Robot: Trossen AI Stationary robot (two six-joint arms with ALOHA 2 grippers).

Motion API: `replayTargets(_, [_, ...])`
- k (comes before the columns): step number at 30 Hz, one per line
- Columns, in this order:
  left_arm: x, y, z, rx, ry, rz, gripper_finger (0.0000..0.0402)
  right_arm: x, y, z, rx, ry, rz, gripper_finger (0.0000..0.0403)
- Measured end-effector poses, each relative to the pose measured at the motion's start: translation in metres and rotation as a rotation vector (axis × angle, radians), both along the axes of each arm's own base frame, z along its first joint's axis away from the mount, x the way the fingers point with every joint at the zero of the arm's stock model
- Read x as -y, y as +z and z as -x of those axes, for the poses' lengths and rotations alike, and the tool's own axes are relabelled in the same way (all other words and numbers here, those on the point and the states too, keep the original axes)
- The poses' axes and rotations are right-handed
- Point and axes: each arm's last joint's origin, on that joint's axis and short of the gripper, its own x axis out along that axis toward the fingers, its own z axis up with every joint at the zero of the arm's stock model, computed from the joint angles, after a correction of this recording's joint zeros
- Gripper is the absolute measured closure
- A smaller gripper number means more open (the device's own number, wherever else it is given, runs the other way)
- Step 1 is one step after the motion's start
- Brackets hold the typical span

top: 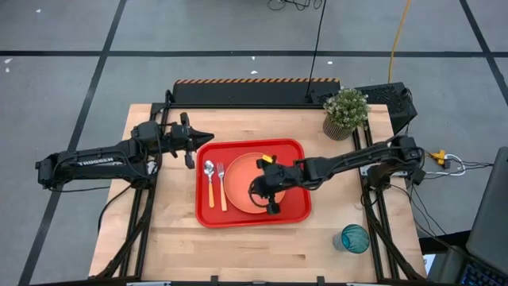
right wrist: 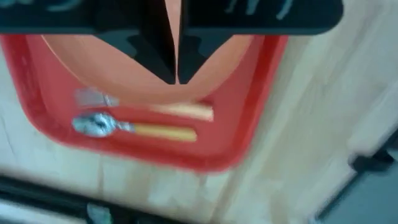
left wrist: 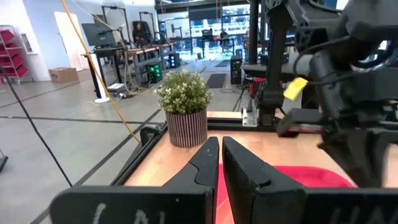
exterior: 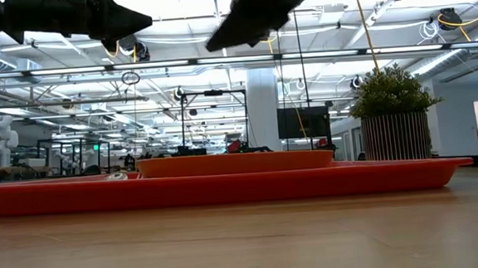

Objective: Pick and place plate/cup/fork/spoon on tray
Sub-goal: Adjust the light orange plate on the orange serving tray

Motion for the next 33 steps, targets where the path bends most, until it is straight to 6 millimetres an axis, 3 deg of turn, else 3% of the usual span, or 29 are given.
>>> replayTargets(8, [0.000,0.003,0.001,0.023,0.001,-0.020,0.0376,-0.005,-0.003,-0.028,0.059,0.036,0.043,0.0402])
replayTargets(17, [0.004,0.013,0.014,0.087,0.004,-0.037,0.0376,-0.005,0.001,-0.079,-0.174,0.052,0.098,0.0403])
replayTargets(22, [0.006,0.015,0.021,0.100,0.006,-0.047,0.0376,0.001,0.008,-0.102,-0.238,0.086,0.041,0.0403])
replayTargets(33, [0.009,0.017,0.030,0.105,0.006,-0.054,0.0376,-0.005,-0.023,-0.130,-0.360,0.153,-0.099,0.0403])
